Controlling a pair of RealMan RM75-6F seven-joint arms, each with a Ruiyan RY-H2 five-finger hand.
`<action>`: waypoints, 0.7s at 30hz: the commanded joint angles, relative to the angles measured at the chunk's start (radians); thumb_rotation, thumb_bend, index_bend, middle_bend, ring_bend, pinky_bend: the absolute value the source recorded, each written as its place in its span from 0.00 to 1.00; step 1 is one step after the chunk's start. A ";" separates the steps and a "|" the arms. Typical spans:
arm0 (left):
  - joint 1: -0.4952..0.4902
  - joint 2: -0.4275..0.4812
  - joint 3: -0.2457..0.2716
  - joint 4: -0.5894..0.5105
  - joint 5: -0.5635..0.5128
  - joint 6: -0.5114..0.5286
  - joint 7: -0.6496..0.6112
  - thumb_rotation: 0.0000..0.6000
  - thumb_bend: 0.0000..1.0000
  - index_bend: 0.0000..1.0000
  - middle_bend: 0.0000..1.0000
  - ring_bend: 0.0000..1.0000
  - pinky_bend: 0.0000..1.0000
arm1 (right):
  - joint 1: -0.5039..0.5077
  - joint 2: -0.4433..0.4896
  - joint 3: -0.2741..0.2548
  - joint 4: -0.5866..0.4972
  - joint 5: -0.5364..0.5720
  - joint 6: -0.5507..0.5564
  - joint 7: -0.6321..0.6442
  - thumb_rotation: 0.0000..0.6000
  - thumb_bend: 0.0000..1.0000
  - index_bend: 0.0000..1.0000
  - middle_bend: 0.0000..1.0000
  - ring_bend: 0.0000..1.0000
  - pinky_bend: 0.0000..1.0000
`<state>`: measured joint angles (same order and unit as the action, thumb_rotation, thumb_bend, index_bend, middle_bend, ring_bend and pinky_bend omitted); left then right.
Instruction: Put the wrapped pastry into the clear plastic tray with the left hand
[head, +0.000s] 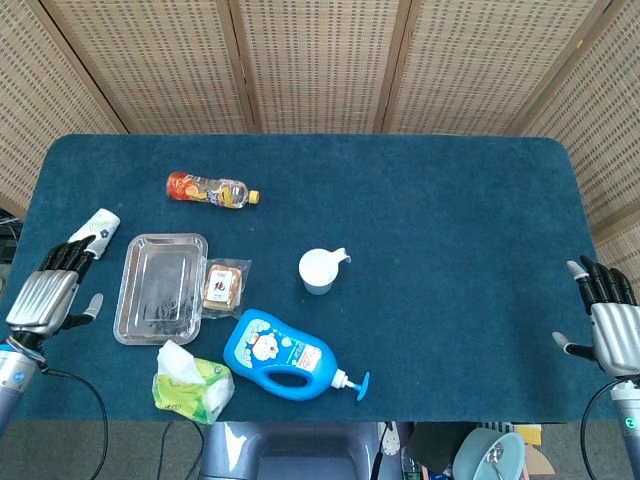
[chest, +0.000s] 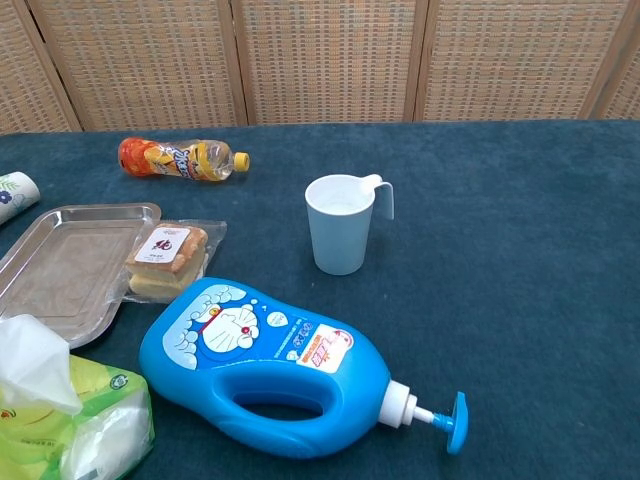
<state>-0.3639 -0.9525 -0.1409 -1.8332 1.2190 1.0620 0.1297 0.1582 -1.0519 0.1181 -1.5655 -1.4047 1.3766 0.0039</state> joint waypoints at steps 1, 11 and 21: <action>-0.079 0.019 -0.025 -0.037 -0.072 -0.128 -0.033 1.00 0.49 0.00 0.00 0.00 0.00 | 0.003 -0.008 0.002 0.033 0.001 -0.008 0.037 1.00 0.18 0.00 0.00 0.00 0.00; -0.204 -0.008 -0.023 -0.106 -0.240 -0.195 0.148 1.00 0.35 0.00 0.00 0.00 0.00 | 0.003 -0.028 0.001 0.109 -0.022 0.001 0.136 1.00 0.18 0.00 0.00 0.00 0.00; -0.327 -0.132 -0.005 -0.046 -0.433 -0.250 0.237 1.00 0.27 0.00 0.00 0.00 0.00 | -0.008 -0.049 -0.009 0.182 -0.053 0.029 0.211 1.00 0.18 0.00 0.00 0.00 0.00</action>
<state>-0.6592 -1.0520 -0.1541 -1.9077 0.8232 0.8340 0.3479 0.1521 -1.0967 0.1115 -1.3915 -1.4513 1.4010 0.2070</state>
